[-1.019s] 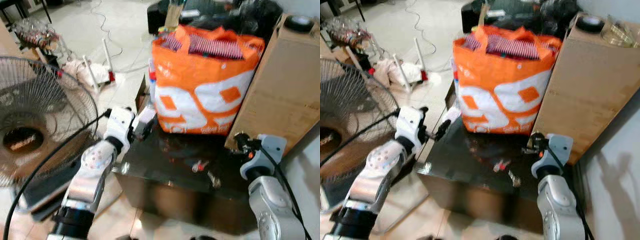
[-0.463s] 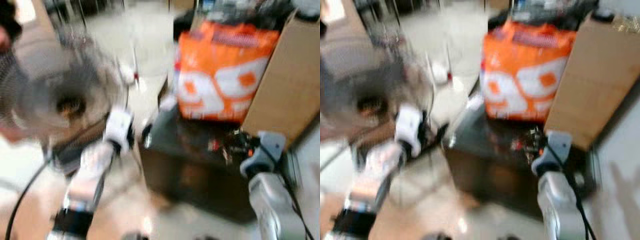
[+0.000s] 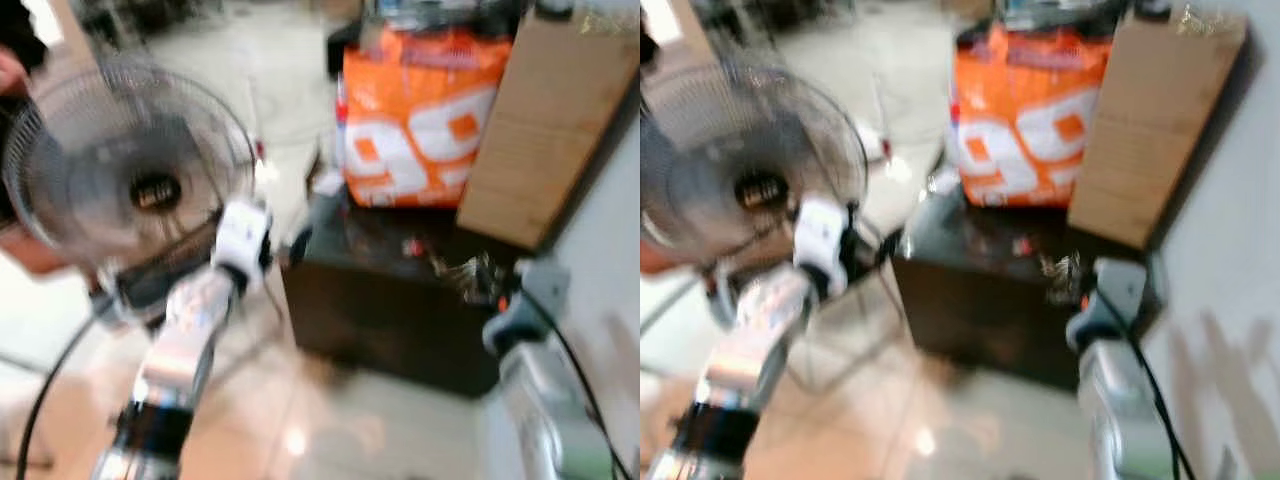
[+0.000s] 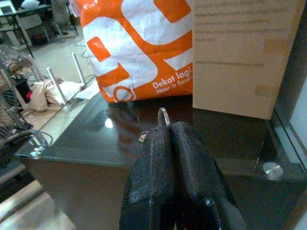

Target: Hang keys on a hook

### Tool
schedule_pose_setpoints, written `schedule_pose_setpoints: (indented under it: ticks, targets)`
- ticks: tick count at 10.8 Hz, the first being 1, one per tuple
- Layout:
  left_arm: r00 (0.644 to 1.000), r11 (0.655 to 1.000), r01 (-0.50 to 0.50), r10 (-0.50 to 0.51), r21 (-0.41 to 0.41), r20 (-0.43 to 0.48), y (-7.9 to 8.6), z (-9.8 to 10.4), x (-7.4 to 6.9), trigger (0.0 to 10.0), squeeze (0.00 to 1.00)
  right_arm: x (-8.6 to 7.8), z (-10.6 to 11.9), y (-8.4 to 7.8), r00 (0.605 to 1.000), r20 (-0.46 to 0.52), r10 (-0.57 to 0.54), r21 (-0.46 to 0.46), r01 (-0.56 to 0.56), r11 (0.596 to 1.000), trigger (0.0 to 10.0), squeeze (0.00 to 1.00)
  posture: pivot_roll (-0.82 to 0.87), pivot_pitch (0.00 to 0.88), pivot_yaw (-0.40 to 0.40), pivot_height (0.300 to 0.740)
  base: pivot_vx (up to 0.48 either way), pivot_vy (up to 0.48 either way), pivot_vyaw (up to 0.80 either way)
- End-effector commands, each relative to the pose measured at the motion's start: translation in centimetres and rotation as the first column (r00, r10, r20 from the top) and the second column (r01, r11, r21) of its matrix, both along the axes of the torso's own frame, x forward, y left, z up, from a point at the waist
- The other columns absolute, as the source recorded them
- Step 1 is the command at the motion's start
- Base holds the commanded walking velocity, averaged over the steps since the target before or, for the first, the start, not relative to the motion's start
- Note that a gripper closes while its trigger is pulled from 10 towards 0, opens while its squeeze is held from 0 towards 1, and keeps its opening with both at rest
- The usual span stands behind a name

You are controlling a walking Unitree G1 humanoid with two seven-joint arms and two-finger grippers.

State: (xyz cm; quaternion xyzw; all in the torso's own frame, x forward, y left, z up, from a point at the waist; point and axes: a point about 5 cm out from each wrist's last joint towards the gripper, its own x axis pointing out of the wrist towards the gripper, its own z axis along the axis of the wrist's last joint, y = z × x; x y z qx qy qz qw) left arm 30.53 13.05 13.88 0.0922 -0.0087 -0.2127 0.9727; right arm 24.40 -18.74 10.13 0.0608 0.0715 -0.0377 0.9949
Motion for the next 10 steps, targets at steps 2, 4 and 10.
schedule_pose_setpoints:
  ticks: [2,4,10]
  targets:
    - [1.0,1.0,-0.026,0.026,-0.008,0.0,0.6,0.3,0.4,10.0,0.09,0.5,0.7,0.4,0.999,0.035,0.011,-0.023,-0.011,1.0,10.0,0.0,-0.15,0.0,0.102,0.74,0.0,0.0,0.0]
    - [1.0,1.0,-0.02,0.02,0.004,-0.002,1.1,0.5,0.6,10.0,0.09,0.8,0.6,0.7,0.999,0.045,0.001,-0.015,0.0,1.0,10.0,0.0,-0.14,0.0,0.136,0.74,0.0,0.0,0.0]
    - [0.994,0.994,-0.108,0.108,0.001,-0.007,3.2,0.7,-0.2,10.0,0.09,2.2,0.4,2.4,0.995,0.051,0.08,-0.018,-0.079,0.997,10.0,0.0,-0.05,0.0,0.062,0.74,0.0,0.0,0.0]
